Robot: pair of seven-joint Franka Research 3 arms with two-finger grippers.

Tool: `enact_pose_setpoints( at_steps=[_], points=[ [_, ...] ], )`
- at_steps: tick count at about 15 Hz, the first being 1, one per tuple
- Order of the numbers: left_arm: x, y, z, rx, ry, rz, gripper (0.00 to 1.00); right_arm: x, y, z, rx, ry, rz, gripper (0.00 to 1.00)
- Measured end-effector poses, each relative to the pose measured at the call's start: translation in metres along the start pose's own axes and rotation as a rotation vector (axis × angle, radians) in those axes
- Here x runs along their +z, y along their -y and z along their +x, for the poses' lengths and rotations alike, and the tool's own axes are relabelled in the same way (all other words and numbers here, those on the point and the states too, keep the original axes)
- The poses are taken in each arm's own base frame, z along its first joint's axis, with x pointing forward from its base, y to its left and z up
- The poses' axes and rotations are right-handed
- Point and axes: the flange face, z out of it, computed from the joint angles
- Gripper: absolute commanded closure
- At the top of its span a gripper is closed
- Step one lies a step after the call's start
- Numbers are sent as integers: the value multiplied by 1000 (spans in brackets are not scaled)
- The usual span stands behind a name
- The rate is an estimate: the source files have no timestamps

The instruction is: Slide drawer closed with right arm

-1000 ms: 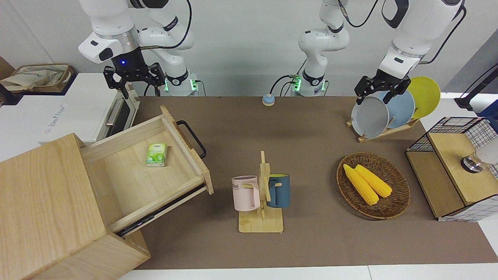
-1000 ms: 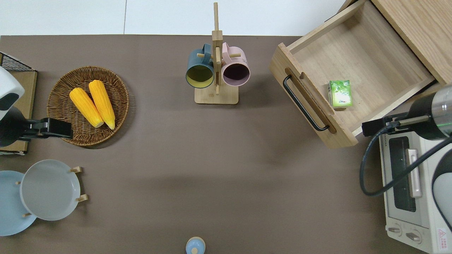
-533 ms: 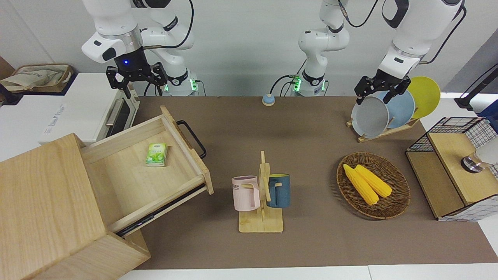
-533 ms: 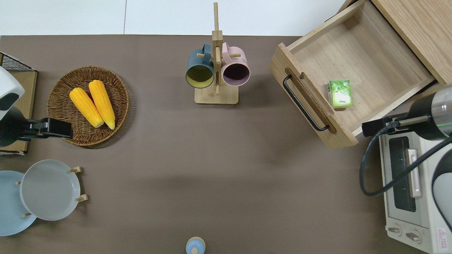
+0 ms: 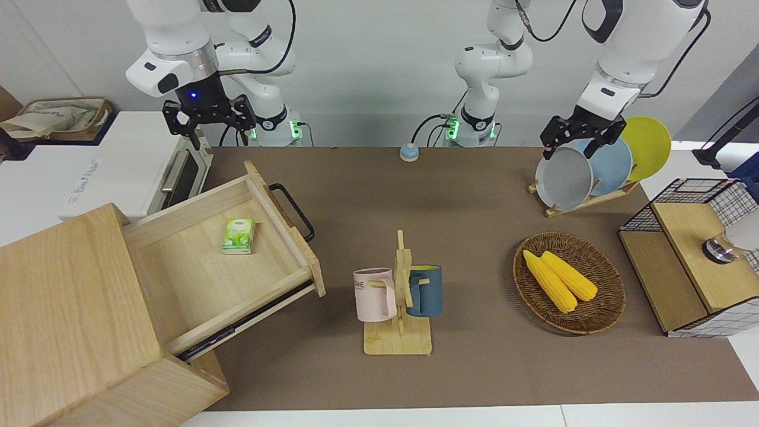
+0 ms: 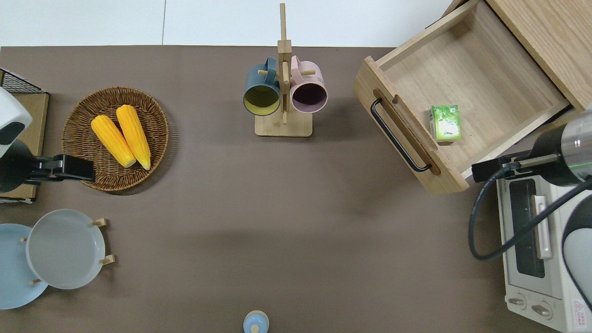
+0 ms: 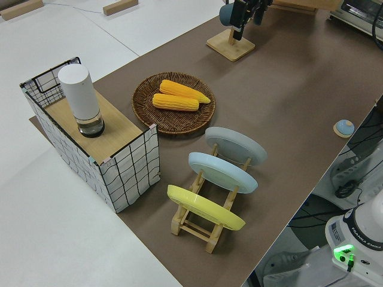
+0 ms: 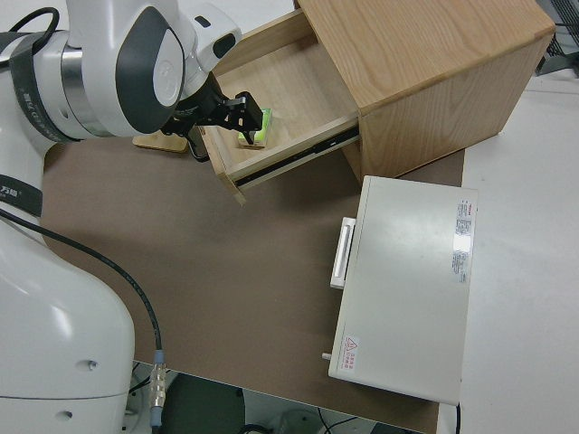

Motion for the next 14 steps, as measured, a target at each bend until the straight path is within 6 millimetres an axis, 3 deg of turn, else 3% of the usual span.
enact_pose_setpoints(
  at_steps=[5,7,10,12,13,14],
  points=[
    [0,0,0,0,0,0,2,1,9,-1,-16,10,-7,13],
    [0,0,0,0,0,0,2,1,9,-2,-17,18,-8,65],
    [0,0,0,0,0,0,2,2,12,-7,-22,46,-9,432],
    [0,0,0,0,0,0,5,2,13,-9,-24,59,-10,837],
    [0,0,0,0,0,0,2,2,14,-10,-26,65,-10,978],
    [0,0,0,0,0,0,2,2,16,-12,-29,76,-10,982]
  ],
)
